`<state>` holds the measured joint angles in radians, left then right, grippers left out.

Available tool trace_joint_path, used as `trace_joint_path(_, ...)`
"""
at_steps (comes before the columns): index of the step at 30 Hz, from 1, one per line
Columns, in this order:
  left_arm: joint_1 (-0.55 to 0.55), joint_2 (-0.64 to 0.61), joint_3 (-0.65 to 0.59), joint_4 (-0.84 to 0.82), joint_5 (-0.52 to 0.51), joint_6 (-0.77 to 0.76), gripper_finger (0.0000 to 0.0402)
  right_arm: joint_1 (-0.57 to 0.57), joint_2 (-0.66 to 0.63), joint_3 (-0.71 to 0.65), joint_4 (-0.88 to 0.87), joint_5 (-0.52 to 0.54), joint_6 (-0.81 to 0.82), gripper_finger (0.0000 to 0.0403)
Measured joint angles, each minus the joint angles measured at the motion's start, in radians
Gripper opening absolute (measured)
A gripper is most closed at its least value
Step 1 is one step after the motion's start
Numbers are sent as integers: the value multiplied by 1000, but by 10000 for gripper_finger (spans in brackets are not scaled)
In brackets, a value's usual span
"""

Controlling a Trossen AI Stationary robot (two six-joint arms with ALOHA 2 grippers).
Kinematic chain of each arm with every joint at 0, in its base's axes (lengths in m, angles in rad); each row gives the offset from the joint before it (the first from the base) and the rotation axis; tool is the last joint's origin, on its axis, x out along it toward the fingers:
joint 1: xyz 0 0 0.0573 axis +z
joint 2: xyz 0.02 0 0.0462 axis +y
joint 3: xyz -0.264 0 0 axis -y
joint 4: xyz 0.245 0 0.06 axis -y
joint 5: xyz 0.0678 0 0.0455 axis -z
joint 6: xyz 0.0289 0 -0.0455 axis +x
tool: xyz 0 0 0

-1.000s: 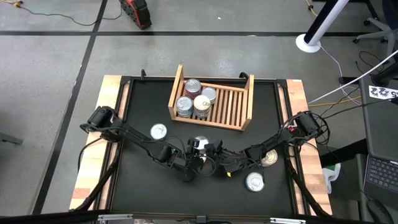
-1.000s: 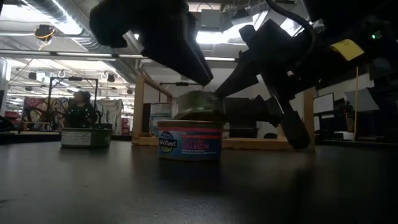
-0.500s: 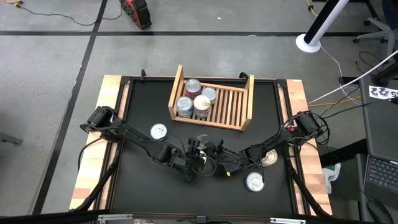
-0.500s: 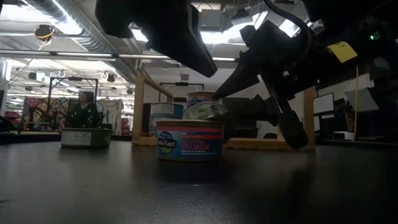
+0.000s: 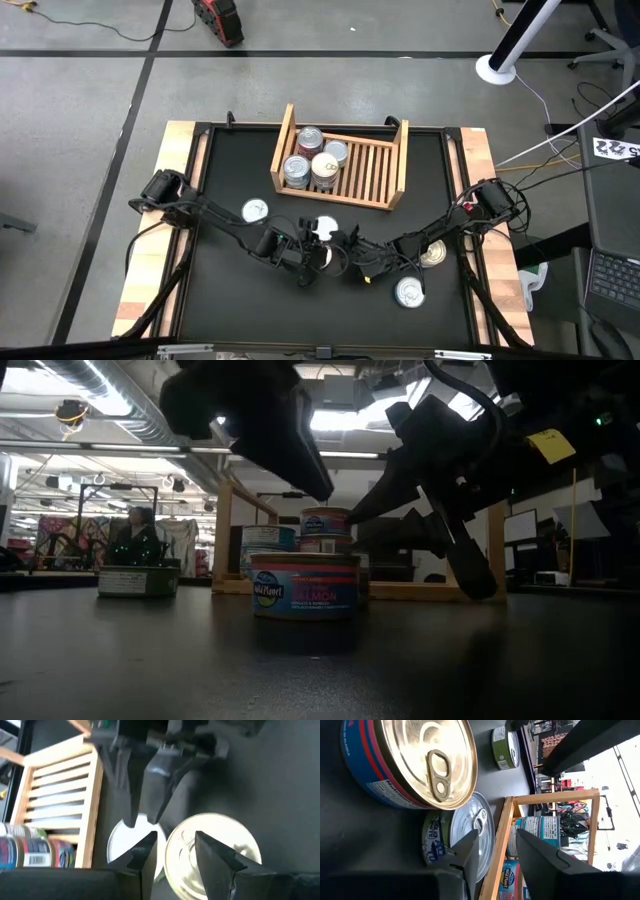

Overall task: Stack canned seafood by type on shelf
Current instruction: Put the green tuna can on the shelf

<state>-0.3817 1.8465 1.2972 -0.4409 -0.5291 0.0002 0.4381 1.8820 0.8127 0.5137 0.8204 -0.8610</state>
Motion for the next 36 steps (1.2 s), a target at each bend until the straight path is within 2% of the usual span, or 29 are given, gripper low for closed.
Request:
trace_joint_path(11, 56, 0, 0, -80, 0, -87, 127, 0, 0, 0, -15, 0, 0, 117)
trace_joint_path(16, 90, 0, 0, -127, 2, 36, 127, 0, 0, 0, -17, -1, 0, 117)
trace_joint_path(20, 114, 0, 0, -179, 56, 144, 127, -2, 0, 0, -17, -1, 2, 122)
trace_joint_path(24, 131, 0, 0, -207, 112, 252, 127, -8, 0, 0, -17, -1, 51, 155)
trace_joint_path(30, 152, 3, -58, -180, 115, 349, 127, -14, 0, 0, -18, 0, 73, 220)
trace_joint_path(36, 155, 4, -123, -47, 118, 433, 127, -14, 0, 0, -21, -1, 74, 253)
